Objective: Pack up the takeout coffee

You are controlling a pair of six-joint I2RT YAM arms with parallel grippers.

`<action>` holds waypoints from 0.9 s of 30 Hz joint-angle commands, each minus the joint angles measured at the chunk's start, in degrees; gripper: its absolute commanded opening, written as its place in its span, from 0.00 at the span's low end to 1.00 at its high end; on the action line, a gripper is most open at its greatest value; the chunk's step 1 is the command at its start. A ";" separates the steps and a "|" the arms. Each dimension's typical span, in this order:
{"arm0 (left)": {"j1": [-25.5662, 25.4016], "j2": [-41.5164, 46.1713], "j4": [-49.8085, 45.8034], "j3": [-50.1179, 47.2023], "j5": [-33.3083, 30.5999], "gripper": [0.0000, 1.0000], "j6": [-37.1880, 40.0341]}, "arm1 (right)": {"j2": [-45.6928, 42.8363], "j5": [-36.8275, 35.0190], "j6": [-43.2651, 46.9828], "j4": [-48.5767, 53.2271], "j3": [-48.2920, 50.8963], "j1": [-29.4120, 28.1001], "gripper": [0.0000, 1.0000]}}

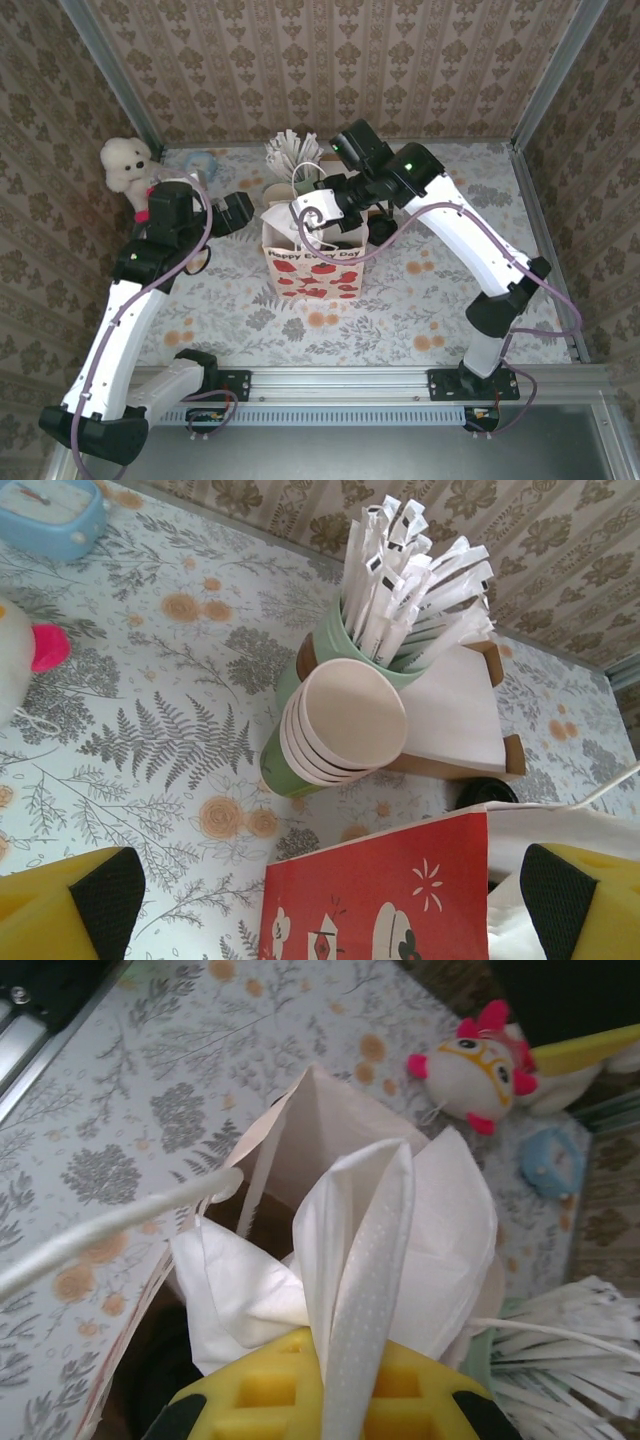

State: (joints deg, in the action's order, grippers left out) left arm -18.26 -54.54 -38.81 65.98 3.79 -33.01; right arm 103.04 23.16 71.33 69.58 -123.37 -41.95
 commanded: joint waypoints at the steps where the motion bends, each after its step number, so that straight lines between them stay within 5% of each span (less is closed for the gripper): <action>1: 0.43 0.77 -0.39 -0.72 3.32 1.00 0.12 | 2.44 1.38 2.78 6.79 -2.84 -0.62 0.03; 16: 0.81 3.62 -4.14 -6.21 -2.85 1.00 -3.72 | 12.30 0.04 0.93 1.44 -7.18 -2.25 0.12; 27: 0.84 1.81 -2.71 -6.13 -3.81 1.00 -4.62 | 11.92 -2.84 0.41 -1.18 -6.14 -2.78 0.36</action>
State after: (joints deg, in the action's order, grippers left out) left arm -17.89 -53.39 -42.02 60.07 1.48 -36.27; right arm 115.48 20.93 71.75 68.95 -129.27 -44.42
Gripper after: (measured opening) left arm 0.997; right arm 0.332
